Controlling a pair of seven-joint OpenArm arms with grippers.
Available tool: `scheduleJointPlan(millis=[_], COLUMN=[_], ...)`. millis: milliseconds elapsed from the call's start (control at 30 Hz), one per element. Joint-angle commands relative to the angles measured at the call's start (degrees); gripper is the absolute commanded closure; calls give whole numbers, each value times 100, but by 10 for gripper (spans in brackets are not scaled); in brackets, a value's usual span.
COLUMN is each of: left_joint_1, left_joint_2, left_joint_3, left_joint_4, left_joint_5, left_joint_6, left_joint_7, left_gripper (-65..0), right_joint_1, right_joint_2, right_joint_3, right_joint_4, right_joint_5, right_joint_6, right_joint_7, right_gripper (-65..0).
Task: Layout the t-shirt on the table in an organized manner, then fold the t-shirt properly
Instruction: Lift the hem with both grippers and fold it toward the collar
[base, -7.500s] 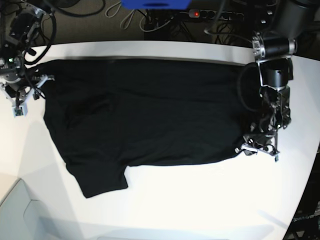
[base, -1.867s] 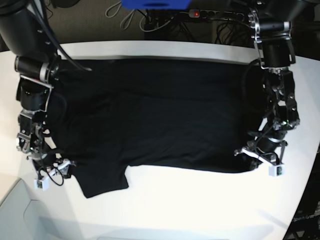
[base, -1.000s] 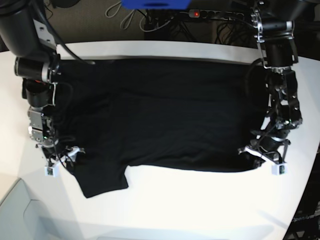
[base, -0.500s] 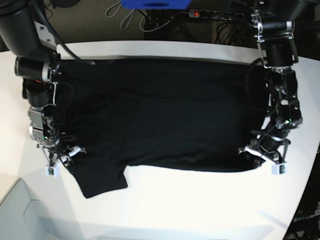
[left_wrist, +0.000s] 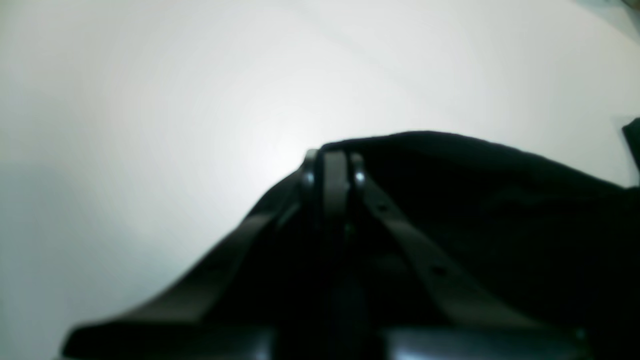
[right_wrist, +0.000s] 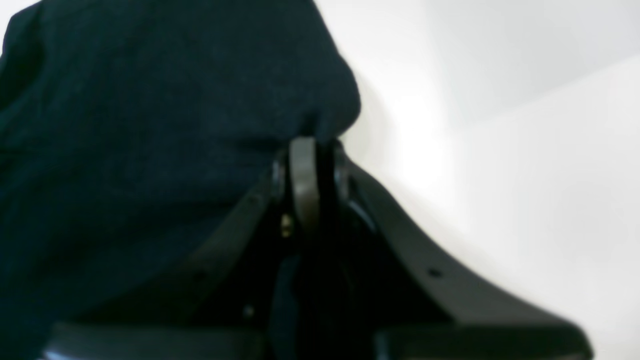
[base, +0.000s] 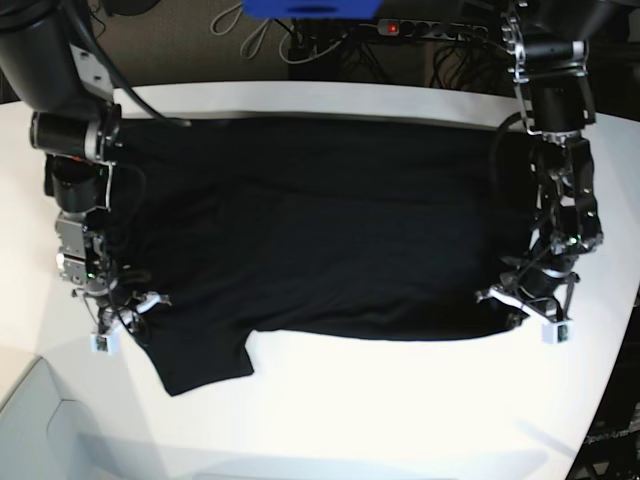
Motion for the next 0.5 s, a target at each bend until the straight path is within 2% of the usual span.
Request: scheduleJointPlan(millis=[0,100,267,467], left_joint_1=[-150,-141,-132,8], left_joint_2=[-71,-88,-150,-150], left_joint_3=[-29,-38,-38,-38], left_joint_4=[187,257,257,310], left_joint_5=[-75,-57,-110,-110], left_joint_6=[-29,-29,-29,-29], left_joint_7=[-178,-178,-178,-178], left_gripper=[-1,-1,-1,-1], right_joint_1=[60,-335,-898,-1619], right_joint_2=[133,133,133,133], right_joint_3=[133,335,458,502], right_joint_4=[326,1047,2128,3271], right_joint_5=[88,167,378,668], right_joint_6=[6,6,14,14], right_joint_7=[133,89,-350,-623], right_gripper=[0,0,0,0])
